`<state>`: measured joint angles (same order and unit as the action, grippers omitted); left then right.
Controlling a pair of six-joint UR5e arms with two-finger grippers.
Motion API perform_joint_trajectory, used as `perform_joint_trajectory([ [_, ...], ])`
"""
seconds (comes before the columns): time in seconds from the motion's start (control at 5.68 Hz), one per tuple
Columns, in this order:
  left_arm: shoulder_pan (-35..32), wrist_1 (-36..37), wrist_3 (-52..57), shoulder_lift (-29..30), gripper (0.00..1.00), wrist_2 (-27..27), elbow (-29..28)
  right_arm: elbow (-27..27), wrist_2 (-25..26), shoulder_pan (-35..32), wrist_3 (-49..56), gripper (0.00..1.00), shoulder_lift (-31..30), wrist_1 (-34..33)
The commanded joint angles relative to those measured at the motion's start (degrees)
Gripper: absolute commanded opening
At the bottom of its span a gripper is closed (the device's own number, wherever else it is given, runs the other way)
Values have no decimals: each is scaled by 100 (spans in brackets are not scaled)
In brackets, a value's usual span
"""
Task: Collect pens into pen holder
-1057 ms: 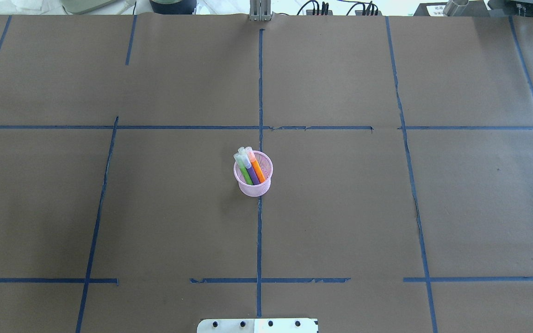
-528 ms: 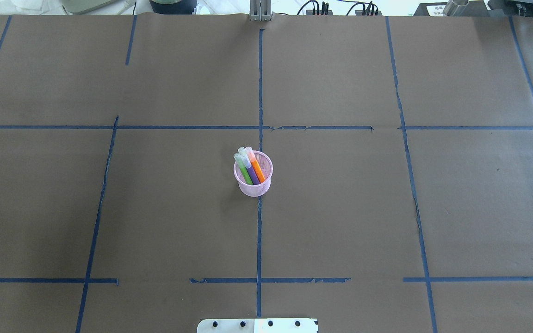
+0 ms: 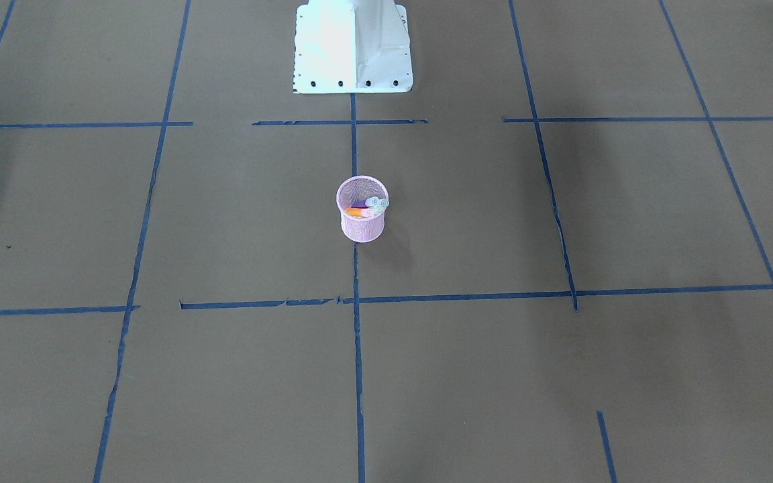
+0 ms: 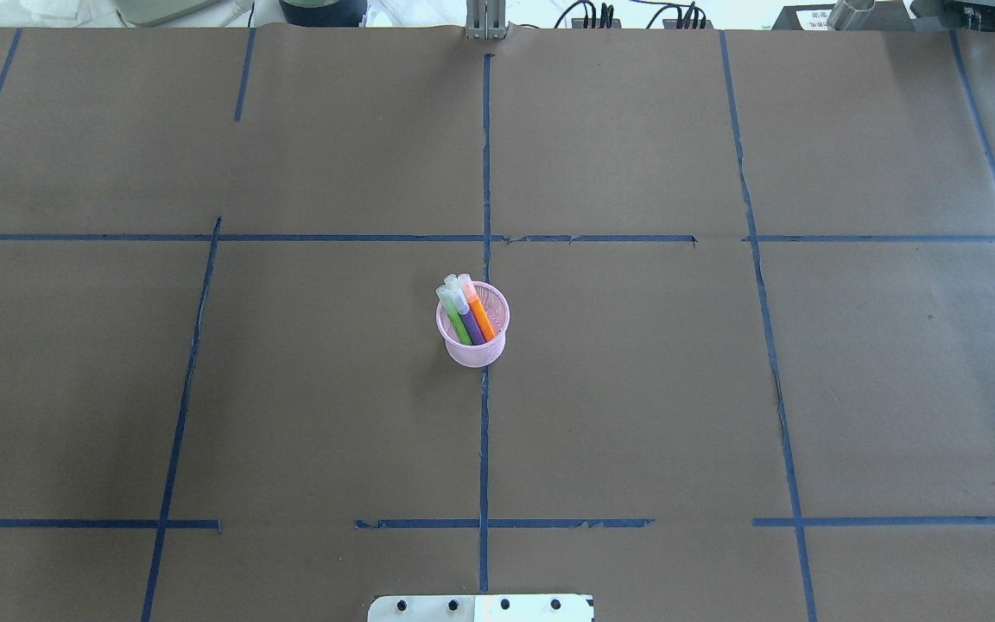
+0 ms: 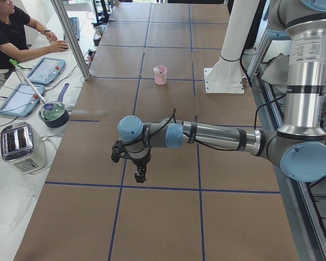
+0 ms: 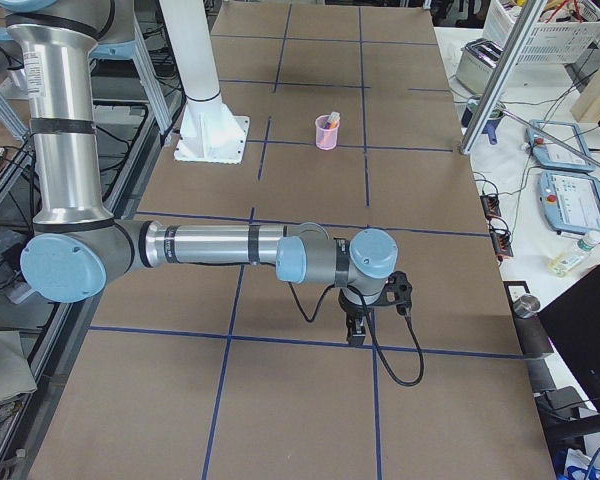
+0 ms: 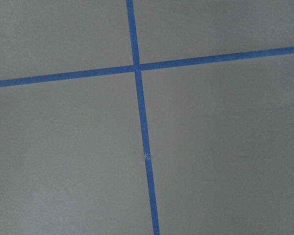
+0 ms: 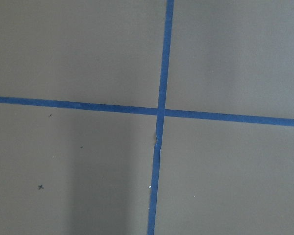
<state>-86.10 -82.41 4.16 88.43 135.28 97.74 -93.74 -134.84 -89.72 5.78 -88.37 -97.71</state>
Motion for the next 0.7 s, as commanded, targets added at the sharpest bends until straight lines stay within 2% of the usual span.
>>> perform_joint_trajectory([
  [0.0, 5, -12, 5, -1, 100, -1, -27, -714, -15, -81, 117, 100, -390, -828],
  [0.53, 5, -38, 32, 7, 100, 16, -149, -698, -270, -37, 107, 100, -892, -381],
])
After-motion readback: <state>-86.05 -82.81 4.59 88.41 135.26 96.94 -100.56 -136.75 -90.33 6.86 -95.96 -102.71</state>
